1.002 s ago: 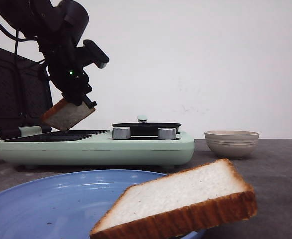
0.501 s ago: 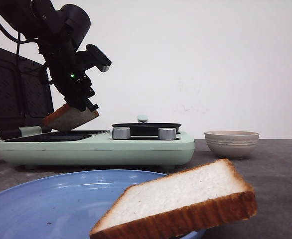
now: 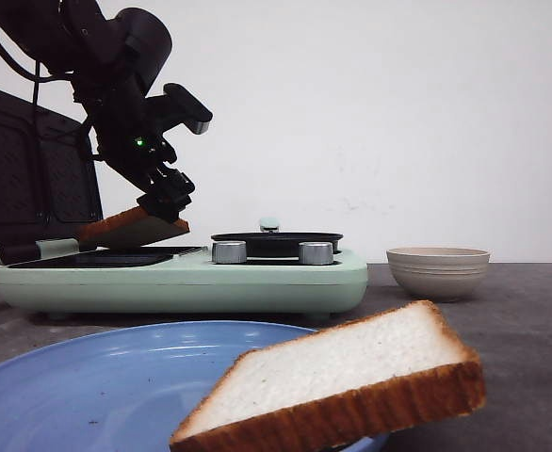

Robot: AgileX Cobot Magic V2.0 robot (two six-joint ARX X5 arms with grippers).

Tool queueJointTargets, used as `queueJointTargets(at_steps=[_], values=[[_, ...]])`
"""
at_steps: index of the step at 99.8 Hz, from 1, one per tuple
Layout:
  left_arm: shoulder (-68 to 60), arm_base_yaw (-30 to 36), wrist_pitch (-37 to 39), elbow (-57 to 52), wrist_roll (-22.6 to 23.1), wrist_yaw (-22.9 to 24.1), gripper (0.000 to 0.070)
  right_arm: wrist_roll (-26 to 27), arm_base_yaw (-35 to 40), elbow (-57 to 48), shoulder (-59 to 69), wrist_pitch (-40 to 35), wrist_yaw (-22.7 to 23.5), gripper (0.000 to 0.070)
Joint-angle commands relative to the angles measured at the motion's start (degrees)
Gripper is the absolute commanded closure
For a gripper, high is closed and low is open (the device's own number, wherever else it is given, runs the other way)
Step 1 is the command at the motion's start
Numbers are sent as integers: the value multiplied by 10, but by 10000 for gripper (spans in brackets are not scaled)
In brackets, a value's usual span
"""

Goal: Make breakfast with bread and shrimp
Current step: 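Carry the bread with the left gripper over the grill plate, then lower the bread onto the farther grill plate and open left gripper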

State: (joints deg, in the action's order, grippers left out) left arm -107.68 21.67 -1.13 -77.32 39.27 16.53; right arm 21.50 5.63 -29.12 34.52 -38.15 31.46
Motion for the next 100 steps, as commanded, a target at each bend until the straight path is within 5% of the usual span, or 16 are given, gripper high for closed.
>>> queueJointTargets(at_steps=[1,14,48,100], values=[[-14,5,5,-15,-13,-1,181,4,2,-9,2,4,0,695],[-14,9,5,-15,-14,-2,14,4,2,-9,2,4,0,695],[-13,20,5,-19,-35,-3,15,4,2,-9,2,4,-4,695],[81,12,-129,-96,-226,-91,23,4,2,-9,2,8,-3,695]])
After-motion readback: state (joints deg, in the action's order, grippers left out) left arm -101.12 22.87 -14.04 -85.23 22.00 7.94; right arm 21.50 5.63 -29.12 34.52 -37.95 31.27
